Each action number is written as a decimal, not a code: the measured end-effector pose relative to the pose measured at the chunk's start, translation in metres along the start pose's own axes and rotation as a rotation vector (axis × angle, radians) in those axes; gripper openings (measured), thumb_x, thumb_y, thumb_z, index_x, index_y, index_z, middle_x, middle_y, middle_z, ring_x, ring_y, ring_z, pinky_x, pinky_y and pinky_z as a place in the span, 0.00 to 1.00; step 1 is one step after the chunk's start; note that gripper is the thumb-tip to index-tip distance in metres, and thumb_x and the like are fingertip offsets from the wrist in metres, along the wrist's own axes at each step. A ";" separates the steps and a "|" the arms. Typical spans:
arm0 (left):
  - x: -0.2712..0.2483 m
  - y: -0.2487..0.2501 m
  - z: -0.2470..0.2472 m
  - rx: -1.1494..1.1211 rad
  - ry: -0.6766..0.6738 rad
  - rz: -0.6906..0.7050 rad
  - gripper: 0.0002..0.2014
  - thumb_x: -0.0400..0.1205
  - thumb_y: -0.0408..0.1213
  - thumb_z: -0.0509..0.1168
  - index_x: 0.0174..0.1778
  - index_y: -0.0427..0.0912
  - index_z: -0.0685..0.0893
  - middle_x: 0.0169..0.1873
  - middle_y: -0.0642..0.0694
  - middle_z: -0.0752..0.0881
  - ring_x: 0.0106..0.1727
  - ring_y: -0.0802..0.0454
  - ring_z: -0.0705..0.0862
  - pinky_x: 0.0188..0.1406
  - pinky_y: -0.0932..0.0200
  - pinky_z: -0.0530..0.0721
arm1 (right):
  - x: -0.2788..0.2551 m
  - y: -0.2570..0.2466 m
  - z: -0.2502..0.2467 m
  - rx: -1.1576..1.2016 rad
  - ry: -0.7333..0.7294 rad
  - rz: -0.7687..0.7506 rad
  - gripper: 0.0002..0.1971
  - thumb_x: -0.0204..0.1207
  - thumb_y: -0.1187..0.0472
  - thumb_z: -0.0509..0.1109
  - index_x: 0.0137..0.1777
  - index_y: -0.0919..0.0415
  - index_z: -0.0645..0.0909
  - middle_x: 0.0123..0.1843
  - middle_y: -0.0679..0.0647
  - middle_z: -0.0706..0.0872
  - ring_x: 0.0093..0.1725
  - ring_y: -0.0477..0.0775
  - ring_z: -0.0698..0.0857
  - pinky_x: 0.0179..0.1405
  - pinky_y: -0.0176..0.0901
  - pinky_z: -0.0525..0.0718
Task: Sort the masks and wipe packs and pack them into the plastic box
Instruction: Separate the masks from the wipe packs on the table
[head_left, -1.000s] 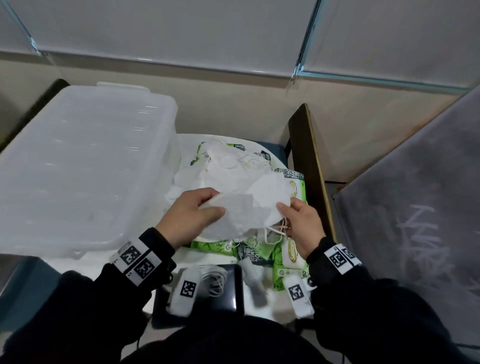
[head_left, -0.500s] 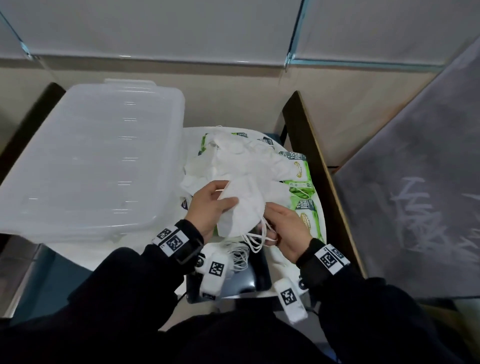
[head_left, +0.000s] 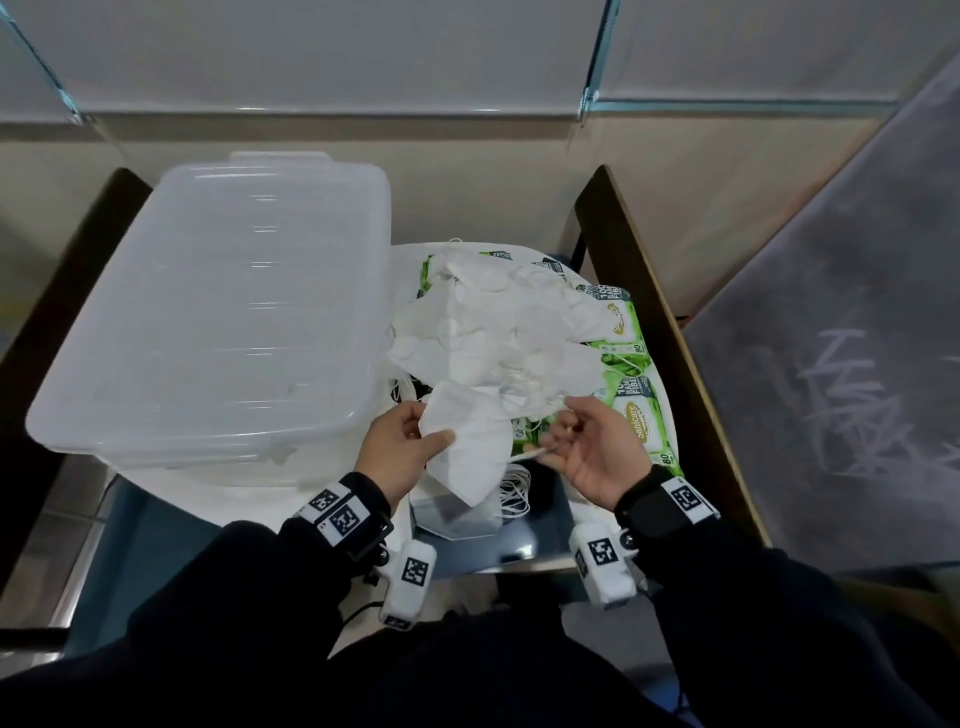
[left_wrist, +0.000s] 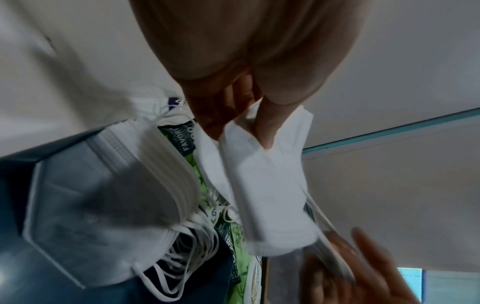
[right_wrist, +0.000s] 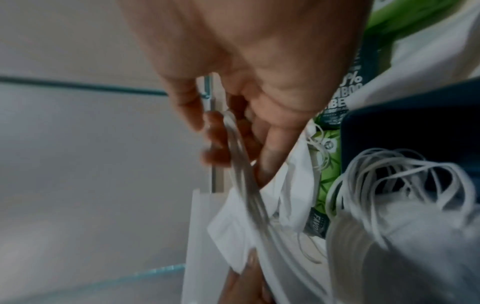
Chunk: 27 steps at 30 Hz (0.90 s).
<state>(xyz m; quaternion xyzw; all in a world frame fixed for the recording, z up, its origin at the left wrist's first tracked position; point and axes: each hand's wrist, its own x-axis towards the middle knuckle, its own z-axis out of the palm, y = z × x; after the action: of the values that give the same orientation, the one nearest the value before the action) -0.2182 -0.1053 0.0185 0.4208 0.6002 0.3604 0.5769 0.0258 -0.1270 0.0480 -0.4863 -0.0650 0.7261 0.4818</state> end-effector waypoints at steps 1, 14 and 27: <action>-0.001 -0.003 -0.001 0.000 0.000 -0.004 0.10 0.77 0.24 0.77 0.49 0.37 0.85 0.46 0.42 0.92 0.47 0.45 0.89 0.52 0.43 0.88 | -0.001 0.003 0.004 -0.072 -0.009 -0.014 0.18 0.84 0.61 0.68 0.32 0.55 0.69 0.24 0.50 0.66 0.22 0.49 0.71 0.24 0.44 0.86; -0.004 0.012 -0.025 0.432 -0.276 0.183 0.18 0.74 0.37 0.82 0.56 0.59 0.87 0.46 0.52 0.88 0.39 0.58 0.85 0.40 0.59 0.85 | 0.021 0.030 -0.009 -1.126 -0.071 -0.223 0.05 0.68 0.68 0.85 0.42 0.60 0.94 0.38 0.52 0.93 0.38 0.47 0.88 0.47 0.43 0.85; -0.009 -0.035 -0.024 1.507 -0.458 0.450 0.11 0.84 0.46 0.63 0.62 0.53 0.81 0.56 0.50 0.85 0.57 0.43 0.84 0.49 0.51 0.82 | 0.028 0.058 -0.026 -1.524 0.031 -0.292 0.11 0.70 0.61 0.85 0.35 0.46 0.86 0.36 0.43 0.88 0.38 0.45 0.86 0.46 0.41 0.86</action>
<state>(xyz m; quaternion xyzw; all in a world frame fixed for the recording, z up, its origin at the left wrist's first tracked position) -0.2456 -0.1255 -0.0083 0.8692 0.4498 -0.1273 0.1613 0.0072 -0.1457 -0.0161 -0.6801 -0.6031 0.4032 0.1058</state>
